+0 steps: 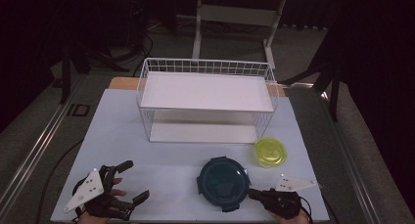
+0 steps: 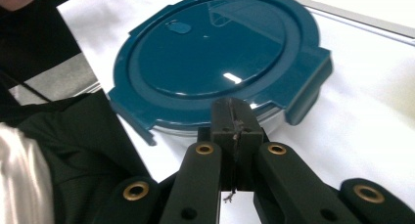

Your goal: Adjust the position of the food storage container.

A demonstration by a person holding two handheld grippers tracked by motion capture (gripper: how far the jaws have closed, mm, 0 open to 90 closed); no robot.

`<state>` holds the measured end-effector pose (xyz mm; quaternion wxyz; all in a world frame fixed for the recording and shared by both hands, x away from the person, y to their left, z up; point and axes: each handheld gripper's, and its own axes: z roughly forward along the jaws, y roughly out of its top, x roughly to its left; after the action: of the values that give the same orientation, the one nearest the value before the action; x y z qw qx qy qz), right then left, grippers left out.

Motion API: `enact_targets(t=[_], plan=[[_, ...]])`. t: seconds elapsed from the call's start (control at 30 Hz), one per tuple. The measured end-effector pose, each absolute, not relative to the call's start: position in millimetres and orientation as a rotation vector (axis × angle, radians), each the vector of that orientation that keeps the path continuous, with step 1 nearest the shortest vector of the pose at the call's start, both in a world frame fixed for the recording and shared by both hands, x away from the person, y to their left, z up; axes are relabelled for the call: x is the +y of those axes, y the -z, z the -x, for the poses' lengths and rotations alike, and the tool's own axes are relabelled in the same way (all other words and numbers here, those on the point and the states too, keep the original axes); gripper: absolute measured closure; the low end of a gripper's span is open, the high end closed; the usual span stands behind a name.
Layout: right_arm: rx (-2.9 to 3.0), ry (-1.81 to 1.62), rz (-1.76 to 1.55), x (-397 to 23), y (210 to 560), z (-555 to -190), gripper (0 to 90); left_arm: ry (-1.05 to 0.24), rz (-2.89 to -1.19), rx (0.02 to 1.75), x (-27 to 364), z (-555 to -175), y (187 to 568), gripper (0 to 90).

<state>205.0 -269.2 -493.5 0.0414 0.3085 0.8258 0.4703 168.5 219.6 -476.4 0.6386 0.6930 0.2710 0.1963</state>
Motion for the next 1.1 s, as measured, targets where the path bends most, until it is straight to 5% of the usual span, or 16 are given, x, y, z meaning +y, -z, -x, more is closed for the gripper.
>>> enact_targets(t=[1.1], plan=[[2.593, -1.474, -0.906, -207.6, 494.5, -229.6, 90.0, -0.440, -1.588, 0.615, 215.6, -168.7, 476.8, 0.8]])
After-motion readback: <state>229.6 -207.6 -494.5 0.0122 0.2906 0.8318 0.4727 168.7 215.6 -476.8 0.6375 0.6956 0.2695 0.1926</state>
